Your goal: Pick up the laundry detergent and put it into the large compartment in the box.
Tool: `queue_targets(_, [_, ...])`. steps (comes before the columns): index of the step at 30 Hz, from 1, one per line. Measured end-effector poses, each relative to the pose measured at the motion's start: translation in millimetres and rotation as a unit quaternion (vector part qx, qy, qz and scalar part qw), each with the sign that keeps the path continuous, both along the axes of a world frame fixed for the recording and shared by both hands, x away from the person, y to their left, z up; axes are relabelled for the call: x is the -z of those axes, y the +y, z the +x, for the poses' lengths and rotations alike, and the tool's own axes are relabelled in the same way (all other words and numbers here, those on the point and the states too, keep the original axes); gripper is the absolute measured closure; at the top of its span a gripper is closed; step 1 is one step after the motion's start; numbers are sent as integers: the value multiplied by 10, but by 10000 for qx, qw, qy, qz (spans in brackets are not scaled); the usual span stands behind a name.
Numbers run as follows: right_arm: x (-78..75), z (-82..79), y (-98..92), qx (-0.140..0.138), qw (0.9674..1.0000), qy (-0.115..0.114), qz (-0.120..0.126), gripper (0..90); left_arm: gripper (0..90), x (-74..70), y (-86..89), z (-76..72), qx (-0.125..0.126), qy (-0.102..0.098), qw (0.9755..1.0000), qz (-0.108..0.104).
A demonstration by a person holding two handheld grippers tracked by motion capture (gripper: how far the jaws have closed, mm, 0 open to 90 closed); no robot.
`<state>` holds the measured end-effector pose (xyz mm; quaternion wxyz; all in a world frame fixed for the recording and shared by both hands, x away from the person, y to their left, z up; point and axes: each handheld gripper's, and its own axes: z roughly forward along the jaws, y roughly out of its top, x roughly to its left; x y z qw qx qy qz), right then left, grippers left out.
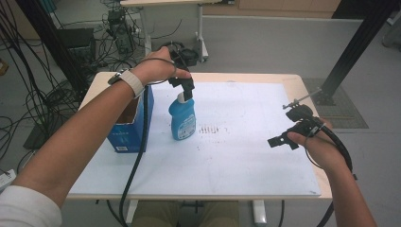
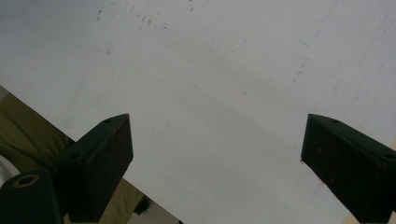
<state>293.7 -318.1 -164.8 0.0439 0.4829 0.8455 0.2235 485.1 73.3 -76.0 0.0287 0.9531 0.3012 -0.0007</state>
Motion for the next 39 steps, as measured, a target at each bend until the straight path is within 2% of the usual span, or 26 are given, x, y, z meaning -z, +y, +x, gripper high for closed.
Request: queue_targets(39, [5,0,-10,8,10000,4,9,88,69,26,42,43,-100,58,9999,-23])
